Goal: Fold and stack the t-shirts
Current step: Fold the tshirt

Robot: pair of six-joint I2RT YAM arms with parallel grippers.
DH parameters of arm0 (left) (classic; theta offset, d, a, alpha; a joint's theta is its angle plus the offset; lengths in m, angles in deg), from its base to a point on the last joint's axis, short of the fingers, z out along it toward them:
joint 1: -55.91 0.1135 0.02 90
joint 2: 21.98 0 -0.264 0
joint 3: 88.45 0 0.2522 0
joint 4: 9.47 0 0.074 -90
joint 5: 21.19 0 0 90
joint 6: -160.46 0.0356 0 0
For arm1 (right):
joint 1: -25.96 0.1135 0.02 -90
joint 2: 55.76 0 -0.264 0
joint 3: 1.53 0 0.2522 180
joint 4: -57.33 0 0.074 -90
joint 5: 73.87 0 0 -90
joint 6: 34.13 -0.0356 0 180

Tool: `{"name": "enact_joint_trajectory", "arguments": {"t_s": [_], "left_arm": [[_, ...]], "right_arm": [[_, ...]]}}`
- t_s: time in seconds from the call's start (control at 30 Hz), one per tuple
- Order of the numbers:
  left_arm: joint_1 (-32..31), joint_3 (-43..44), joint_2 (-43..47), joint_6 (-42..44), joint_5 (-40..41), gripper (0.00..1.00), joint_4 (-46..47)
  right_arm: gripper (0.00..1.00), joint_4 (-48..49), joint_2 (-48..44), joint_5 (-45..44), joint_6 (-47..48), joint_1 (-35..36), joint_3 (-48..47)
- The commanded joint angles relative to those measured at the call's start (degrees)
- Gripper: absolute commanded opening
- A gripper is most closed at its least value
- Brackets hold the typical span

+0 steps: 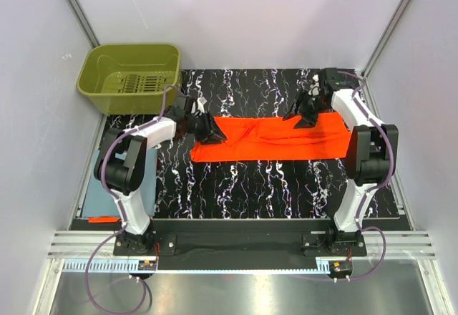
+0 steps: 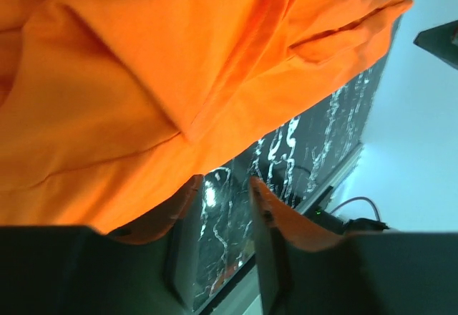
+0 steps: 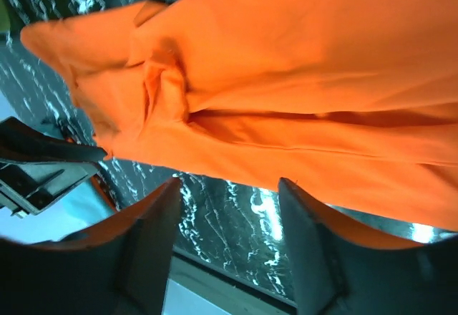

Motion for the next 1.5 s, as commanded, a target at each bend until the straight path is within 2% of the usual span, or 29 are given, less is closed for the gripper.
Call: {"name": "enact_joint_trajectory", "arguments": {"t_s": [0.0, 0.07, 0.17, 0.2, 0.23, 0.33, 0.53, 0.63, 0.93, 1.17, 1.47], "left_arm": [[0.18, 1.13, 6.71, 4.20, 2.80, 0.41, -1.65], [0.09, 4.11, 5.59, 5.09, 1.40, 0.41, -2.18], [0.18, 8.59, 0.49, 3.69, -0.89, 0.38, -2.18], [0.09, 9.56, -2.13, 3.33, -1.15, 0.37, -2.09], [0.18, 11.05, -3.29, 2.98, -1.24, 0.35, -1.83], [0.35, 13.08, -7.07, 2.28, -1.50, 0.34, -1.57], [1.14, 12.56, -10.77, 2.10, -0.89, 0.32, -1.21], [1.41, 12.12, -11.82, 2.28, -1.24, 0.31, -1.04], [1.85, 11.50, -12.27, 2.54, -0.98, 0.31, -1.04], [1.85, 11.42, -12.70, 2.89, -1.15, 0.31, -0.95], [2.64, 10.63, -12.70, 3.59, -1.15, 0.31, -0.95]], "right_arm": [[0.61, 3.67, 0.57, 5.82, -1.91, 3.70, -0.55], [0.59, 6.91, 1.88, 7.13, -4.28, 6.78, -2.04], [0.44, 13.67, 5.30, 10.82, -11.21, 9.41, -2.75], [0.40, 14.57, 6.62, 11.61, -12.62, 9.95, -3.36], [0.29, 14.93, 8.03, 12.40, -14.29, 10.56, -5.54], [0.18, 15.02, 13.30, 12.76, -17.19, 12.15, -10.30], [0.13, 14.76, 20.16, 10.75, -23.26, 15.05, -15.75], [0.10, 14.67, 21.14, 8.64, -24.94, 15.93, -15.15], [0.08, 8.88, 22.80, 0.64, -24.68, 17.34, -16.99], [0.06, 5.44, 21.58, -4.55, -23.01, 17.25, -15.67], [0.04, 4.56, 17.27, -8.24, -20.11, 16.90, -9.35]]}}
